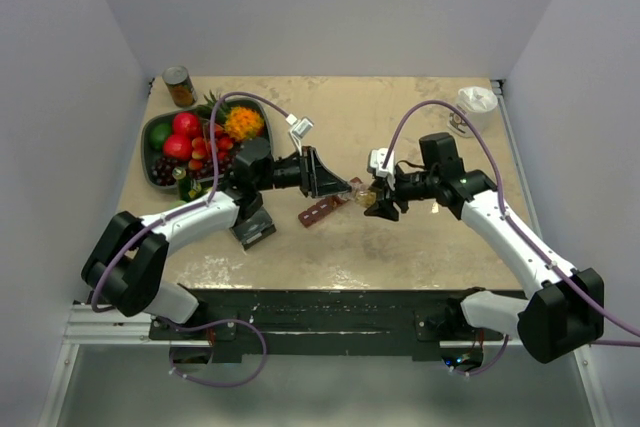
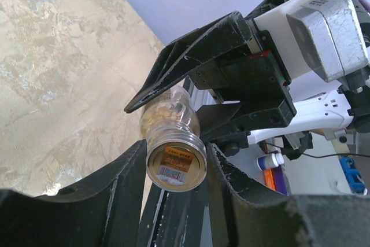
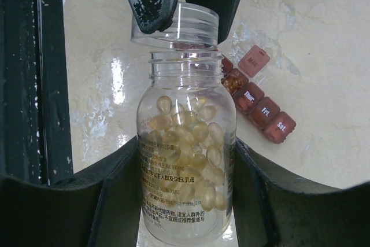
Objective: Sort the pills into containers
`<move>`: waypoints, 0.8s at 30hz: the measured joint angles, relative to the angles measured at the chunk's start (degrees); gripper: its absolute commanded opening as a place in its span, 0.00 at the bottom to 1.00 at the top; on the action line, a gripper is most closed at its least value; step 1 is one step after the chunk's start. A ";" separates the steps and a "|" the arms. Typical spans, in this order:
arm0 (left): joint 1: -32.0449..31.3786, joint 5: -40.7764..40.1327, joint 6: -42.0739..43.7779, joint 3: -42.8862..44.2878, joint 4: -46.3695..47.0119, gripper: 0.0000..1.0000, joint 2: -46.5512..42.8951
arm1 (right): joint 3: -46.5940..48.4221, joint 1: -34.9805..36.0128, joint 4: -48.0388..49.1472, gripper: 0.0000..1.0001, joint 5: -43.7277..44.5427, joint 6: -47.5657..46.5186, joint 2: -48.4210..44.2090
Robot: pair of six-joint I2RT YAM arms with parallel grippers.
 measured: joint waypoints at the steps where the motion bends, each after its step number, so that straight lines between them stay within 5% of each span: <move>1: 0.00 0.00 0.00 0.13 0.02 0.11 0.07 | 0.00 0.11 -0.07 0.04 0.00 0.02 0.00; 24: -0.81 -0.04 4.22 3.96 -6.69 0.10 1.90 | 0.02 0.48 -1.86 0.04 2.10 0.37 0.00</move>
